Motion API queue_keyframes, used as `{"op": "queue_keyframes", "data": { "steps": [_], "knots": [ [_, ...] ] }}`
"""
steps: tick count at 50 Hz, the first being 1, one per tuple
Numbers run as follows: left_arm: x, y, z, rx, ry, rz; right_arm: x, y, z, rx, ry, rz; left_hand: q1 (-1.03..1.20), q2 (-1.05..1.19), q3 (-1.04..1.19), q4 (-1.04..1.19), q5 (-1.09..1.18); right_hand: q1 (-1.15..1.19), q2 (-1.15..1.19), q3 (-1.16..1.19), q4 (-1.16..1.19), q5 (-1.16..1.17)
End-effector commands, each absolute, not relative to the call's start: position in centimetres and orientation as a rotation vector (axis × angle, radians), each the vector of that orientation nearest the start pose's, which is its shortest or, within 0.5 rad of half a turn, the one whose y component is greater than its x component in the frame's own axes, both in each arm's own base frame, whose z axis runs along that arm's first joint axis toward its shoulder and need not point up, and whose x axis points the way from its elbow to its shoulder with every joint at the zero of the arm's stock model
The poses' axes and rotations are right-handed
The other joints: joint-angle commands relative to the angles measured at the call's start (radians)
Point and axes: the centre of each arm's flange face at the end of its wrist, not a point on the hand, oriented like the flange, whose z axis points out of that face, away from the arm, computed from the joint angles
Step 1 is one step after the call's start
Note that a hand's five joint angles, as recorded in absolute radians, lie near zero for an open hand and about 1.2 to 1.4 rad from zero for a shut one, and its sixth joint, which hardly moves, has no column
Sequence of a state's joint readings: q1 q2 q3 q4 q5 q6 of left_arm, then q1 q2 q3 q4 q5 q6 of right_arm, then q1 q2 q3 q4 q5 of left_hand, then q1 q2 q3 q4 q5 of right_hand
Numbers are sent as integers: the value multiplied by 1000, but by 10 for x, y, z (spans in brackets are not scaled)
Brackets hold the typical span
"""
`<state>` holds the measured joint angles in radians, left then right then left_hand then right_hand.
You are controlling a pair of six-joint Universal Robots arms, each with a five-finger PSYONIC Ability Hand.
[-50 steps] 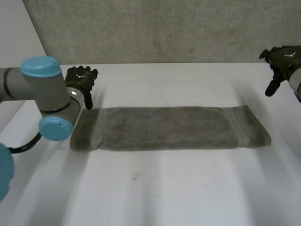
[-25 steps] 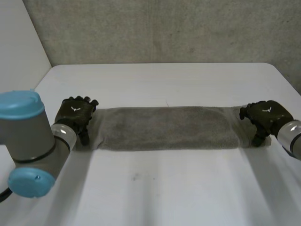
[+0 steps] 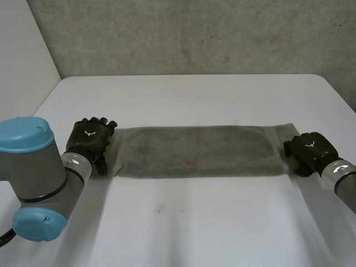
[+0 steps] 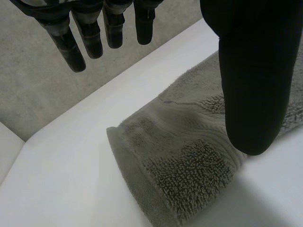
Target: Fold the towel.
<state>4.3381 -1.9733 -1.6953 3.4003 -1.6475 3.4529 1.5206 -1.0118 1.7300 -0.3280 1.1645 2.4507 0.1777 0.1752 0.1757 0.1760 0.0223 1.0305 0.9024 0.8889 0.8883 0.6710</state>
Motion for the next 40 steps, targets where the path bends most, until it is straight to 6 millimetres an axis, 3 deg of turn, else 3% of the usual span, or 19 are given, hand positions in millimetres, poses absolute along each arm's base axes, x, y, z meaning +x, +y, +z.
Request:
{"op": "queue_keyframes", "data": {
  "steps": [1, 11, 16, 22, 24, 25, 27, 28, 29, 30, 32, 33, 35, 36, 37, 38, 40],
  "knots": [
    [-242, -276, 162, 766, 2360, -1889, 140, -353, 109, -1142, 2421, -1881, 18, 21, 20, 20, -1, 366, 494, 507, 508, 551],
    [-241, -274, 160, 766, 2364, -1883, 79, -379, 140, -935, 2631, -2078, 15, 18, 17, 17, -4, 366, 494, 507, 508, 551],
    [-240, -275, 163, 761, 2357, -1892, 26, -399, 161, -815, 2754, -2151, 15, 18, 17, 17, -4, 366, 494, 507, 508, 551],
    [-241, -274, 165, 761, 2352, -1900, 21, -407, 180, -863, 2758, -2172, 15, 18, 17, 17, -4, 366, 494, 507, 508, 551],
    [-241, -274, 166, 760, 2349, -1904, 45, -409, 194, -911, 2666, -2206, 15, 18, 17, 17, -4, 366, 494, 507, 508, 551],
    [-241, -274, 166, 760, 2349, -1904, 45, -409, 194, -911, 2665, -2206, 15, 18, 17, 17, -4, 366, 494, 507, 508, 551],
    [-240, -273, 167, 759, 2348, -1906, 104, -402, 220, -1011, 2440, -2294, 15, 18, 17, 17, -4, 366, 494, 507, 508, 551],
    [-241, -273, 169, 759, 2344, -1912, 104, -402, 220, -1011, 2438, -2294, 15, 18, 17, 17, -4, 366, 494, 507, 508, 551],
    [-241, -272, 170, 760, 2342, -1917, 132, -395, 229, -1040, 2338, -2305, 15, 18, 17, 17, -4, 366, 494, 507, 508, 551],
    [-241, -272, 170, 760, 2342, -1917, 132, -395, 229, -1041, 2337, -2305, 15, 18, 17, 17, -4, 366, 494, 507, 508, 551],
    [-240, -272, 169, 759, 2343, -1914, 186, -377, 234, -1107, 2162, -2283, 15, 18, 17, 17, -4, 366, 494, 507, 508, 551],
    [-240, -272, 169, 759, 2343, -1914, 186, -377, 234, -1107, 2161, -2283, 15, 18, 17, 17, -4, 366, 494, 507, 508, 551],
    [-241, -271, 169, 761, 2343, -1915, 246, -349, 230, -1217, 1974, -2231, 15, 18, 17, 17, -4, 366, 494, 507, 508, 551],
    [-241, -271, 169, 761, 2344, -1913, 246, -348, 230, -1217, 1973, -2230, 15, 18, 17, 17, -4, 366, 494, 507, 508, 551],
    [-241, -271, 169, 761, 2343, -1915, 277, -330, 223, -1276, 1878, -2194, 15, 18, 17, 17, -4, 366, 494, 507, 508, 551],
    [-241, -271, 169, 761, 2343, -1915, 278, -330, 223, -1276, 1877, -2194, 15, 18, 17, 17, -4, 366, 494, 507, 508, 551],
    [-241, -270, 169, 765, 2343, -1916, 327, -291, 204, -1378, 1741, -2097, 12, 15, 14, 14, -7, 366, 494, 507, 508, 551]
  ]
}}
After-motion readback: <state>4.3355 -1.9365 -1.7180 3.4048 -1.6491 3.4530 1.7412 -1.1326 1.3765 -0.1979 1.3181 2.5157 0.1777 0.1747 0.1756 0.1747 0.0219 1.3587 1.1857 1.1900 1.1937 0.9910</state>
